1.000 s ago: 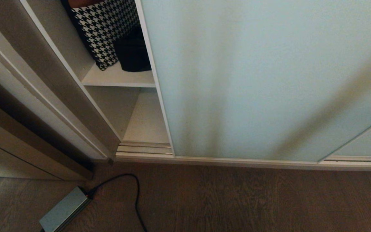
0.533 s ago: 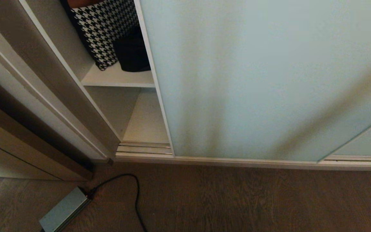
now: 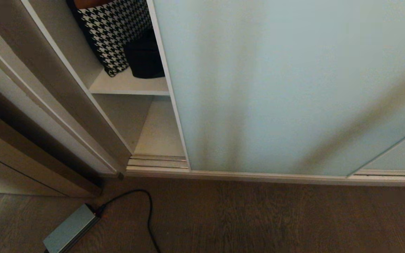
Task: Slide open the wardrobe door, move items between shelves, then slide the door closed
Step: Close the door
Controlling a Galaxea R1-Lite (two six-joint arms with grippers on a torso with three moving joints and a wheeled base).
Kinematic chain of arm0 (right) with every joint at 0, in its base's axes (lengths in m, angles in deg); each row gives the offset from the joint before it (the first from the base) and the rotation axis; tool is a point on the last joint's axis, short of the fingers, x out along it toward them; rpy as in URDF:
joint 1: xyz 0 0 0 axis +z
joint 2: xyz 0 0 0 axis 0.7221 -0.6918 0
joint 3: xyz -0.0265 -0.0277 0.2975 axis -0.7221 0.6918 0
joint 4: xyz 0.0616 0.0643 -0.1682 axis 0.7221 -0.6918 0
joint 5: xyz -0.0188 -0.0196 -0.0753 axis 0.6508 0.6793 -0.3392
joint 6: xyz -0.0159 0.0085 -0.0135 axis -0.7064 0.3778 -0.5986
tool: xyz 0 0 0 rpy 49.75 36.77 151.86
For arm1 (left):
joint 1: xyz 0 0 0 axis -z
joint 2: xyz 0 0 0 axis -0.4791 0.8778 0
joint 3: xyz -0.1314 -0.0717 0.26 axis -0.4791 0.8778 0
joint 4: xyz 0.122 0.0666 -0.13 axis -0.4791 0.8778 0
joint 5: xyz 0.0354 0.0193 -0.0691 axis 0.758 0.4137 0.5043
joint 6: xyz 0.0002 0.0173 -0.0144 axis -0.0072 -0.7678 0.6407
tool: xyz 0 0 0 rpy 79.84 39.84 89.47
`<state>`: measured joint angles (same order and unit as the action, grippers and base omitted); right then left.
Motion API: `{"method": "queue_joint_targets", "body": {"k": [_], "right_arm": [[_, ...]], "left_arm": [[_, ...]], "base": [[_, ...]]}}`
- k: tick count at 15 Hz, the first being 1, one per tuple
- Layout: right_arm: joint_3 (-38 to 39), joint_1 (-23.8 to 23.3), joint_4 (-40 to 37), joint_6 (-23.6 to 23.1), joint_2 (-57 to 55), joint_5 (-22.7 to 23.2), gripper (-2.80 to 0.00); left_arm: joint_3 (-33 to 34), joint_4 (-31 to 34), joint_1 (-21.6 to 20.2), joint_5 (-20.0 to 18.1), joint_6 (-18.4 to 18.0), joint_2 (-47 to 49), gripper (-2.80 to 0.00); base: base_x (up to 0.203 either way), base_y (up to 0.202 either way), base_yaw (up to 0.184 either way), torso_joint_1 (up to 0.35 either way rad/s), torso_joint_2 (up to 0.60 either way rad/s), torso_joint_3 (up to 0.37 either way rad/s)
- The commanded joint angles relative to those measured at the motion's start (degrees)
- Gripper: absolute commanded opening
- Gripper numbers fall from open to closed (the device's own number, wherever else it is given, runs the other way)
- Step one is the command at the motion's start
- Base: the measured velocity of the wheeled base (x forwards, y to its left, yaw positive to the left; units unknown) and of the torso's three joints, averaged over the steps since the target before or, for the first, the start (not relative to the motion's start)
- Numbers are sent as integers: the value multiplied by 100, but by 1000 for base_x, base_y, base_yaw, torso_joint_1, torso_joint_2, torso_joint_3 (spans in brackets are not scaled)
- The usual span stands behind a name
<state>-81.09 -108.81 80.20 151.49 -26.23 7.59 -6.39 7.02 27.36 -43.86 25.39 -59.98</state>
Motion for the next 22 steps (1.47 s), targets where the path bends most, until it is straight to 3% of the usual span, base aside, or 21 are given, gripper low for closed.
{"method": "queue_joint_targets", "body": {"k": [1,9,16,22], "right_arm": [[-214,119,-406,41,-35,-96,-280],[-789,667,-1294,47,-256,-345,-280],[-1099,686,-1557,38,-376,-770,-280],[-1381,686,-1673,42,-624,-833,-280]], "left_arm": [[0,0,-5,0,-3,8,-280],[0,0,-5,0,-3,8,-280],[0,0,-5,0,-3,8,-280],[0,0,-5,0,-3,8,-280]], "base": [[0,0,0,0,0,0],[0,0,0,0,0,0],[0,0,0,0,0,0],[0,0,0,0,0,0]]}}
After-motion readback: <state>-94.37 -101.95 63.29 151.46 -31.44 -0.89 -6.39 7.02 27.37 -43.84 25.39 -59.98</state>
